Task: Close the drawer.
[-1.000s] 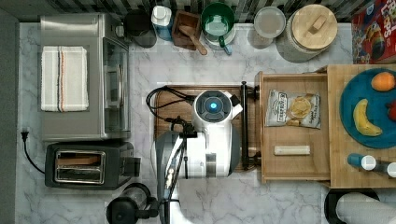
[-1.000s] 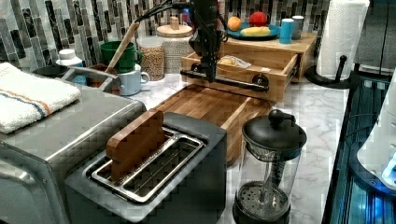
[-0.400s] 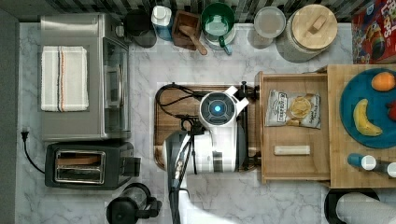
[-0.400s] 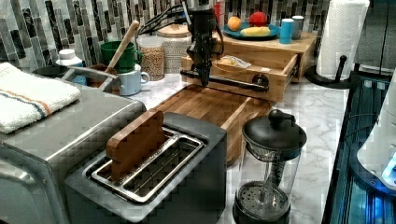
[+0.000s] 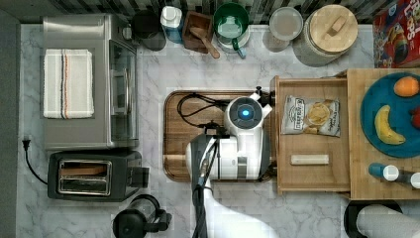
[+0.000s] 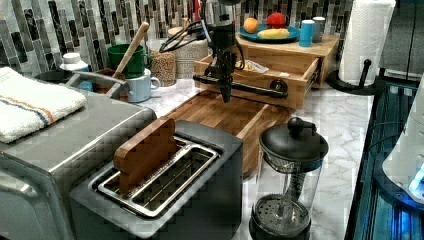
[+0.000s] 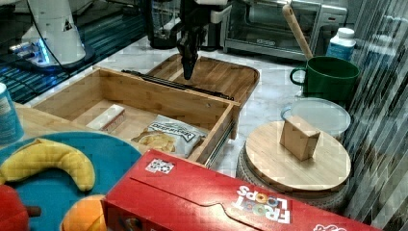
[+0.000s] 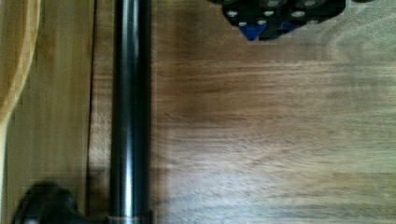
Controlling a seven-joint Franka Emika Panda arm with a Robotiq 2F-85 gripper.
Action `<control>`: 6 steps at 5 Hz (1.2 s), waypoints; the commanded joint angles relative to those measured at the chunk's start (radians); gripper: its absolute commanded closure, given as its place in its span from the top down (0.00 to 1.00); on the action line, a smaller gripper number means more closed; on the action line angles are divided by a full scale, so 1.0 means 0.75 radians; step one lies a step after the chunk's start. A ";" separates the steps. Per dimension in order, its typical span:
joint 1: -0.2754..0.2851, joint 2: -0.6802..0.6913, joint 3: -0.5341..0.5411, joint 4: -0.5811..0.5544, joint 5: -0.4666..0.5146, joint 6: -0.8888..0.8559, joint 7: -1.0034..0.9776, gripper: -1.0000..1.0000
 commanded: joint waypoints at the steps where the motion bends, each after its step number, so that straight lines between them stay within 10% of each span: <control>1: -0.080 -0.057 -0.037 0.046 -0.066 -0.032 -0.259 0.00; 6: -0.356 0.175 -0.240 0.368 0.002 -0.053 -0.842 0.00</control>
